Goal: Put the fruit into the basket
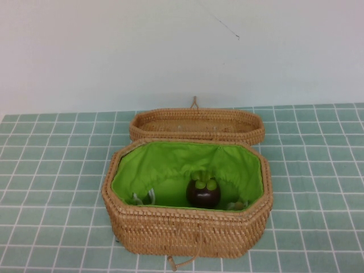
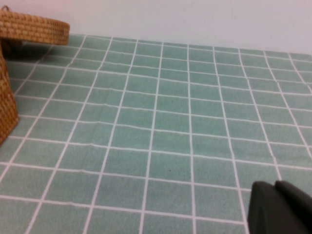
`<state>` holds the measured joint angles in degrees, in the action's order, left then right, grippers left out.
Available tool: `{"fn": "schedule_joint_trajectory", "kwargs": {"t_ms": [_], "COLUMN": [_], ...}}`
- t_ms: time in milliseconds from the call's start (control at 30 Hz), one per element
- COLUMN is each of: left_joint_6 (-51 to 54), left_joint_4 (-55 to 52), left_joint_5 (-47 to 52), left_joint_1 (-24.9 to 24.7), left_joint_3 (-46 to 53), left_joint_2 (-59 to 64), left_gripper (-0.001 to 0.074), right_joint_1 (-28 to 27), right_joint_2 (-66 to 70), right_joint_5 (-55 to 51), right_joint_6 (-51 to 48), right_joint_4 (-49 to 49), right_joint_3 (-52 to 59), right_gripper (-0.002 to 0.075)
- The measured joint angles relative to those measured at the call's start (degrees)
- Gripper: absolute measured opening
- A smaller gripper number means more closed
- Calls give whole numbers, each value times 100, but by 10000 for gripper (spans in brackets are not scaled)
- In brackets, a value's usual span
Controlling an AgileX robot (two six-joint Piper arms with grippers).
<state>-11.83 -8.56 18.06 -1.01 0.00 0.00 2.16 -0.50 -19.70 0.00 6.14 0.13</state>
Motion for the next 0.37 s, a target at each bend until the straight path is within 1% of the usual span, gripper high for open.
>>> {"fn": "schedule_joint_trajectory", "kwargs": {"t_ms": [267, 333, 367], "left_joint_6": [0, 0, 0], "left_joint_4": [0, 0, 0], "left_joint_5": [0, 0, 0], "left_joint_1": [0, 0, 0], "left_joint_3": [0, 0, 0], "left_joint_2": [0, 0, 0], "left_gripper": [-2, 13, 9], "right_joint_1": [0, 0, 0], "right_joint_2": [0, 0, 0], "right_joint_5": [0, 0, 0], "right_joint_6": [0, 0, 0], "right_joint_4": [0, 0, 0], "right_joint_3": [0, 0, 0], "right_gripper": [-1, -1, -1]}}
